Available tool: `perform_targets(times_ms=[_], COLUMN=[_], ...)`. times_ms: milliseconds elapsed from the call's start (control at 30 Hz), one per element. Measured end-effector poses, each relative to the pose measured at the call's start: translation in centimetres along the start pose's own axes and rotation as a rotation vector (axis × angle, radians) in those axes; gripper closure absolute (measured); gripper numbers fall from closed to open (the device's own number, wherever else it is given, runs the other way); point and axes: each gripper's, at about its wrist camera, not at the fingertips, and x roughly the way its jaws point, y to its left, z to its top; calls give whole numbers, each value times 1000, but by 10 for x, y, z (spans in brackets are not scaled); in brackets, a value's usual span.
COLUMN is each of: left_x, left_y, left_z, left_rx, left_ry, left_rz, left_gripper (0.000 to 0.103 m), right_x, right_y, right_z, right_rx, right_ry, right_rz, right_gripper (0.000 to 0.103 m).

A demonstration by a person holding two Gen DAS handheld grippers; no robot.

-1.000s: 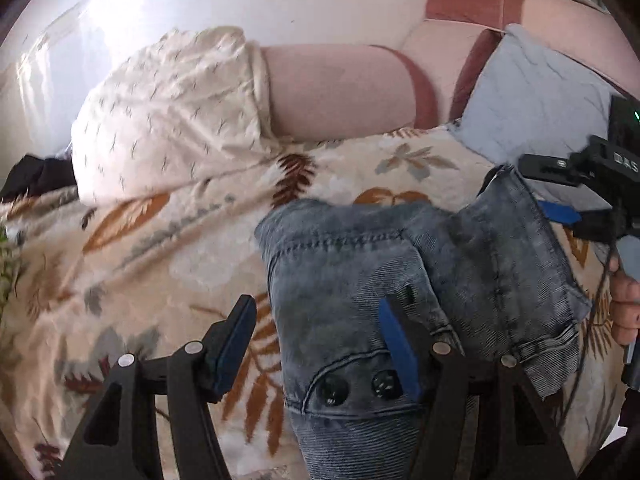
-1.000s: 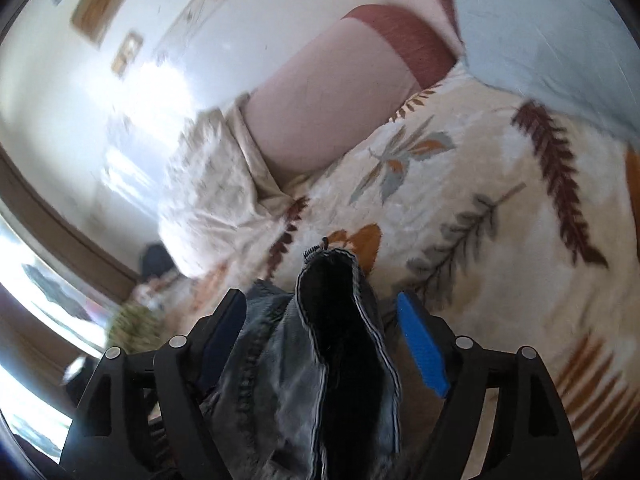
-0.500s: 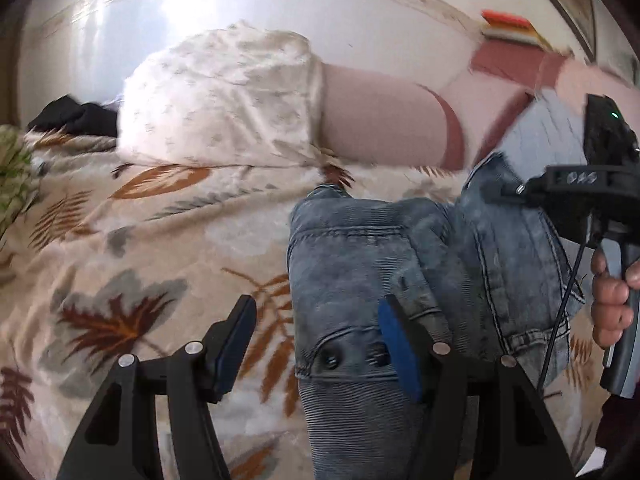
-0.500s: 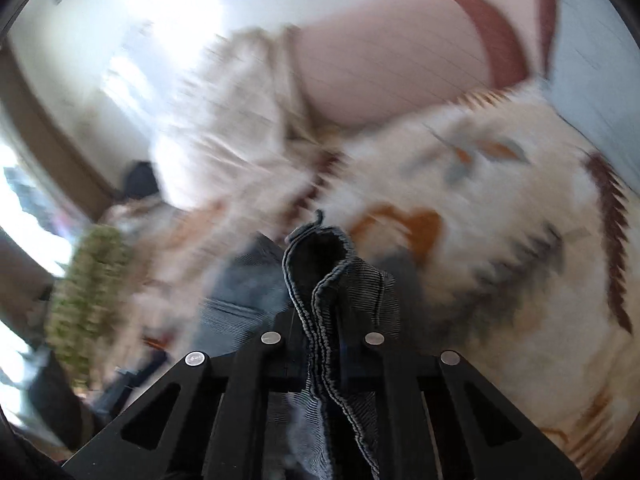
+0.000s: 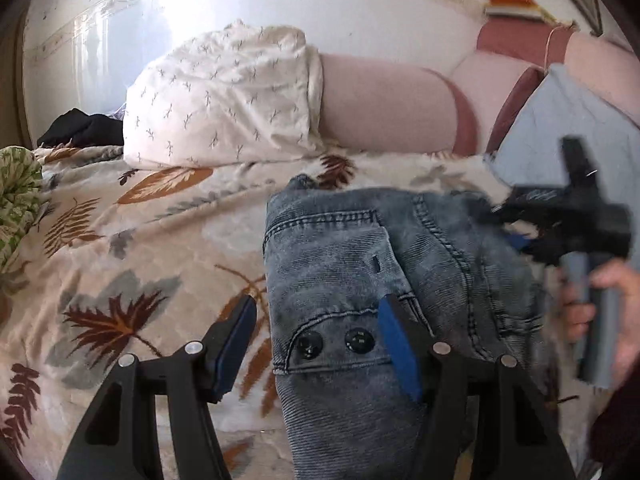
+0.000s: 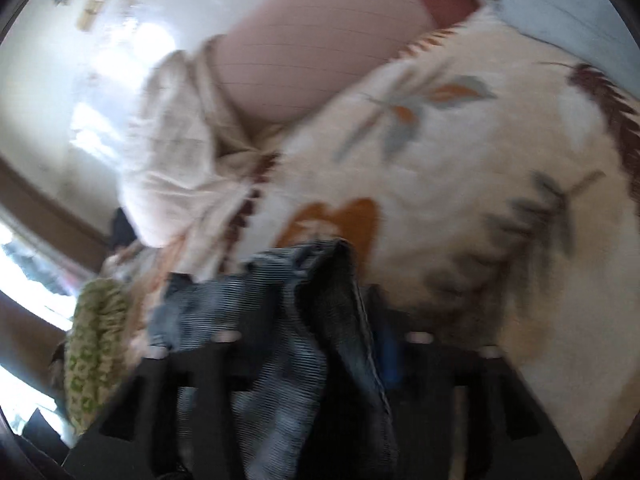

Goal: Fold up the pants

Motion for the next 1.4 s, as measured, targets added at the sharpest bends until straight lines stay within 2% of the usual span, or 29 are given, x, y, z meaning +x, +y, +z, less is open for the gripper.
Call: perform_targets(times_ms=[100,200,267,367,433,500,567,700,800,933,1033,1200,1267,1333,1400], left_x=[-2,-17,-26,-23,-15,-2,6,20,34,40,35,-5,-17,-24,-23], left_y=[5,10,13,11,6,-4,-9,-9,-6,-4,0,7,9,7,3], left_z=[4,11,16,19,15,7,0,-3,-6,-5,1,-2,-10,-18,-23], left_rx=[-28,-45,-50,-37,-4,65,109,128,107,106,73,53,64,86,115], left_ry=[15,-36,-75,-69,-52,-2,18,61,105,123,156,91,72,59,75], left_rz=[-23,-16,-3,13,16,47,70,74,83,104,90,41,29,16,15], left_gripper=[37,37,36,34,34,34,34,30,27,19,19,20,20,20,21], right_x=[-34,-74,-99,-97,-80,-63,-41,-23,-14,-13,-17,-31,-44,-50,-45], right_y=[16,44,66,82,88,88,80,60,47,46,46,61,73,83,88], right_z=[-3,-19,-40,-67,-81,-91,-96,-99,-95,-98,-99,-94,-87,-75,-64], right_rx=[-80,-215,-313,-377,-386,-396,-370,-296,-230,-229,-213,-241,-276,-285,-272], right_ry=[-50,-146,-197,-159,-87,-44,37,109,141,137,126,101,44,-10,-23], right_rz=[-56,-102,-81,-18,9,-30,-66,-79,-50,-50,-43,-39,-17,17,35], right_gripper=[49,48,48,49,56,61,65,70,71,71,71,62,61,56,54])
